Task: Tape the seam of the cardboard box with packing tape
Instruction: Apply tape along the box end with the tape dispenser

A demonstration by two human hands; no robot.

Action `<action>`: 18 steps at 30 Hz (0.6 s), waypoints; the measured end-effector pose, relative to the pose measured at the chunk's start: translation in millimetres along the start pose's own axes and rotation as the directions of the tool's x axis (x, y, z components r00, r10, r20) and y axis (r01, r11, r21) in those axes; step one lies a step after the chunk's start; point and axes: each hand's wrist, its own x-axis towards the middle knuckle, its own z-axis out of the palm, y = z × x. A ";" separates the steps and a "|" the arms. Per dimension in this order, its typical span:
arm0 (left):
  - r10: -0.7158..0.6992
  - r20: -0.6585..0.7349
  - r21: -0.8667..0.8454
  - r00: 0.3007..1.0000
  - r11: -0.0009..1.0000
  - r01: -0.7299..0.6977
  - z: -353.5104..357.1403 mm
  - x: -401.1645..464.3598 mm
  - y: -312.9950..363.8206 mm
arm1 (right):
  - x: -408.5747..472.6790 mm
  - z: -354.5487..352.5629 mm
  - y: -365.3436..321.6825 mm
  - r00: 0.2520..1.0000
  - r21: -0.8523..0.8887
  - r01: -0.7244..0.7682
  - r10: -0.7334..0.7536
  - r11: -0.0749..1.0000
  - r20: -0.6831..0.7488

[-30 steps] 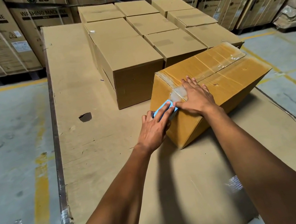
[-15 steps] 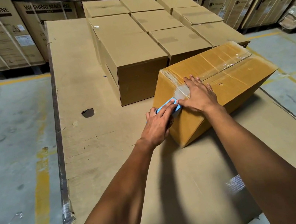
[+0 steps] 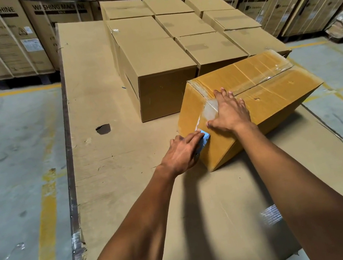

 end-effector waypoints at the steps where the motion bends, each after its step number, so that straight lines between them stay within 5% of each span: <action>1: -0.011 -0.003 0.022 1.000 1.000 0.011 6.9 -7.0 -1.2 | -0.5 0.1 1.8 1.000 0.011 0.007 -0.007 1.000 0.004; 9: -0.019 -0.202 0.078 0.979 0.996 0.036 -3.8 -11.3 2.2 | 0.5 -1.0 9.9 1.000 0.133 0.024 -0.022 0.991 -0.016; 18: 0.021 -0.261 0.098 0.965 0.995 0.004 -15.2 -15.1 8.3 | -2.2 4.4 -3.1 0.996 0.001 -0.003 0.003 1.000 -0.086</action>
